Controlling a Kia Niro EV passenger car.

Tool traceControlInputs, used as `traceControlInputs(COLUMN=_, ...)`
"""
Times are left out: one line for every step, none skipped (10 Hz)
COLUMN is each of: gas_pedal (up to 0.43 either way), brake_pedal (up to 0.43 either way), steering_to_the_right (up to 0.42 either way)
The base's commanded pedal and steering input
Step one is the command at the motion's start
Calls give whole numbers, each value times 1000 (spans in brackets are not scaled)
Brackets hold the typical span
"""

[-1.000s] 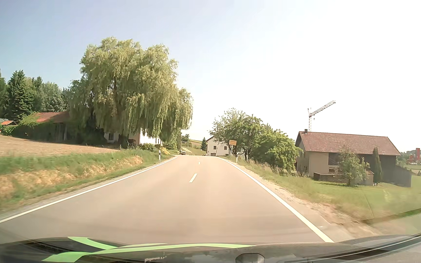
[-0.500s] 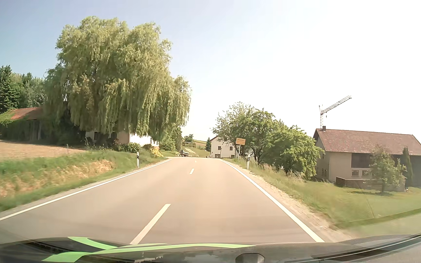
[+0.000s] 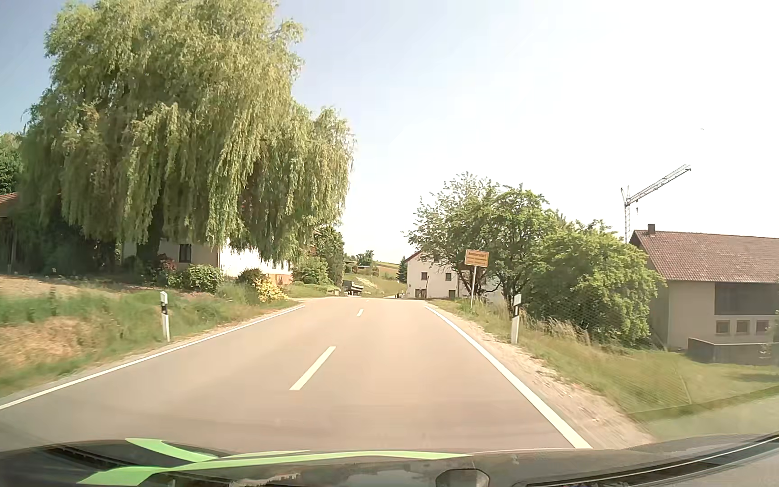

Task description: Follow the waypoints while adhering to traffic rules and regulations

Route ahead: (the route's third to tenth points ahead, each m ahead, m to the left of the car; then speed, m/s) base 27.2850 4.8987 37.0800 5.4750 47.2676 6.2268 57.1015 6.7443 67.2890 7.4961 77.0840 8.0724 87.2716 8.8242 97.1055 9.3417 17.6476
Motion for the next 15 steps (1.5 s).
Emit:
traceControlInputs(gas_pedal=0, brake_pedal=0, steering_to_the_right=-23)
traceControlInputs(gas_pedal=0, brake_pedal=0, steering_to_the_right=-22)
traceControlInputs(gas_pedal=0, brake_pedal=0, steering_to_the_right=-22)
traceControlInputs(gas_pedal=0, brake_pedal=0, steering_to_the_right=-21)
traceControlInputs(gas_pedal=0, brake_pedal=0, steering_to_the_right=-19)
traceControlInputs(gas_pedal=0, brake_pedal=0, steering_to_the_right=-17)
traceControlInputs(gas_pedal=0, brake_pedal=0, steering_to_the_right=-15)
traceControlInputs(gas_pedal=0, brake_pedal=0, steering_to_the_right=-15)
traceControlInputs(gas_pedal=0, brake_pedal=0, steering_to_the_right=-15)
traceControlInputs(gas_pedal=0, brake_pedal=0, steering_to_the_right=-15)
traceControlInputs(gas_pedal=0, brake_pedal=0, steering_to_the_right=-15)
traceControlInputs(gas_pedal=0, brake_pedal=0, steering_to_the_right=-13)
traceControlInputs(gas_pedal=0, brake_pedal=0, steering_to_the_right=-12)
traceControlInputs(gas_pedal=0, brake_pedal=0, steering_to_the_right=-11)
traceControlInputs(gas_pedal=0, brake_pedal=0, steering_to_the_right=-6)
